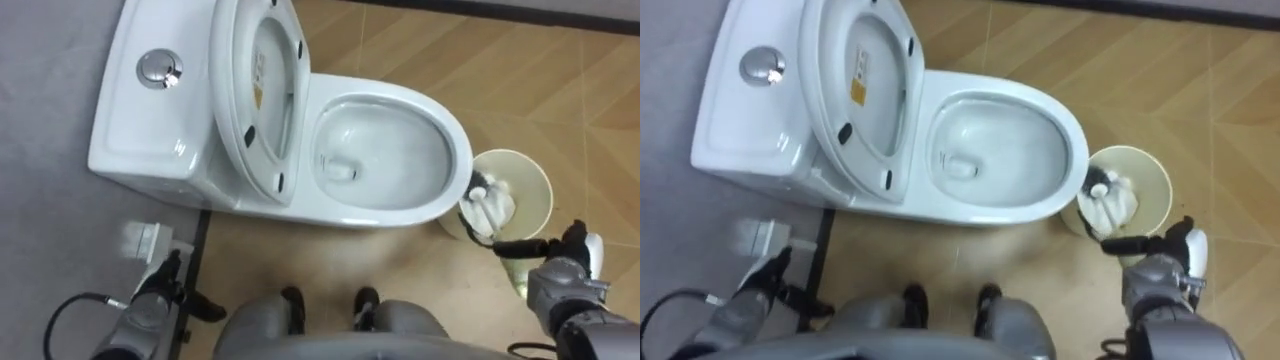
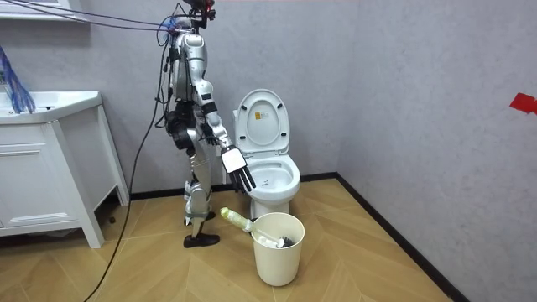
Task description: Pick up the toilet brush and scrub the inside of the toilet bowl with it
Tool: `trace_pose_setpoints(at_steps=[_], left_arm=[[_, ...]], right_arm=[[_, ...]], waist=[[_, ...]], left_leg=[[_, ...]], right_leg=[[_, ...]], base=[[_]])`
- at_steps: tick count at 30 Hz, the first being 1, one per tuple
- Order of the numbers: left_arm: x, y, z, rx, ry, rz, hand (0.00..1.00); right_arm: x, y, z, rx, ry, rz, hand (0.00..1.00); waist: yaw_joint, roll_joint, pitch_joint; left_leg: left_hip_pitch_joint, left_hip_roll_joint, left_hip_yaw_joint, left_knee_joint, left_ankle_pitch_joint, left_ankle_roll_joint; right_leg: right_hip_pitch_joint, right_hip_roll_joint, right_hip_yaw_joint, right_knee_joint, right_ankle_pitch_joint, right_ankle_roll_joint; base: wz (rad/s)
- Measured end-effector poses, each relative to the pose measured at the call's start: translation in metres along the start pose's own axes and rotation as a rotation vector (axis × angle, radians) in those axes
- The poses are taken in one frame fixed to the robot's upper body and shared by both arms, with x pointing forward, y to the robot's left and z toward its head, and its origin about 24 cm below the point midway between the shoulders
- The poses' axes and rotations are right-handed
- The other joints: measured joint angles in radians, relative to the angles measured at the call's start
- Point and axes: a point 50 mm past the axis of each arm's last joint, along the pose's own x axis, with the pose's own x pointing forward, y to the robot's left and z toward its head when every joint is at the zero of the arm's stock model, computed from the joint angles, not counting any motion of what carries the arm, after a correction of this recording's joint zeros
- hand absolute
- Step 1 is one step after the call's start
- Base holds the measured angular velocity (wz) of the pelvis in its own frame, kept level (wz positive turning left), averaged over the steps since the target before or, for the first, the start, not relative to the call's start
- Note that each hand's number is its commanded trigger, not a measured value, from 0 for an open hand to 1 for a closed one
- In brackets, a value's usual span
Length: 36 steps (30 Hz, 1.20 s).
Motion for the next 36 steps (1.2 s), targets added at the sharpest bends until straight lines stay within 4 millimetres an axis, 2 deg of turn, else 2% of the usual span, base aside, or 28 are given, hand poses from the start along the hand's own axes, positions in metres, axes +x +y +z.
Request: trace_pose_setpoints(at_steps=[5, 8, 13, 16, 23, 29, 36], left_arm=[[0.006, 0.006, 0.03, -0.01, -0.069, 0.015, 0.0], [0.008, 0.009, 0.043, -0.012, -0.105, 0.021, 0.0], [0.008, 0.013, 0.054, -0.075, -0.14, 0.03, 0.0], [0.008, 0.019, 0.057, -0.08, -0.158, 0.042, 0.0], [0.008, 0.027, 0.074, -0.095, -0.2, 0.119, 0.0], [0.005, 0.032, 0.088, -0.101, -0.259, 0.152, 0.0], [0.004, 0.039, 0.094, -0.115, -0.281, 0.178, 0.0]], right_arm=[[0.007, -0.01, 0.026, 0.053, -0.008, -0.009, 0.0], [0.01, -0.017, 0.032, 0.066, 0.004, -0.012, 0.0], [0.013, -0.021, 0.043, 0.058, 0.005, -0.002, 0.0], [0.014, -0.025, 0.051, 0.071, -0.007, 0.001, 0.0], [0.016, -0.034, 0.077, 0.086, -0.058, -0.008, 0.0], [0.018, -0.041, 0.073, 0.078, -0.046, -0.027, 0.0], [0.019, -0.044, 0.073, 0.05, -0.053, -0.005, 0.0]], waist=[[0.015, -0.001, 0.0078], [0.033, -0.004, 0.01], [0.032, -0.008, 0.0122], [0.031, -0.013, 0.016], [0.035, -0.013, 0.0171], [0.048, -0.011, 0.0205], [0.052, -0.01, 0.0201]], left_leg=[[-0.143, -0.009, 0.001, 0.035, 0.021, 0.016], [-0.225, -0.012, 0.004, 0.064, 0.03, 0.019], [-0.33, -0.019, -0.005, 0.097, 0.045, 0.02], [-0.385, -0.02, -0.004, 0.115, 0.045, 0.02], [-0.526, -0.019, -0.006, 0.188, 0.035, 0.025], [-0.599, -0.021, -0.005, 0.274, 0.011, 0.032], [-0.679, -0.024, 0.0, 0.341, 0.005, 0.035]], right_leg=[[-0.162, -0.031, -0.013, 0.083, -0.003, -0.003], [-0.25, -0.038, -0.011, 0.122, -0.003, -0.005], [-0.356, -0.05, -0.02, 0.161, -0.004, -0.01], [-0.414, -0.055, -0.021, 0.19, -0.006, -0.013], [-0.553, -0.061, -0.021, 0.265, -0.008, -0.018], [-0.621, -0.081, -0.03, 0.346, -0.04, -0.021], [-0.706, -0.093, -0.022, 0.423, -0.055, -0.025]], base=[[0.05], [0.02], [0.08], [0.0], [0.02], [0.01], [0.01]])
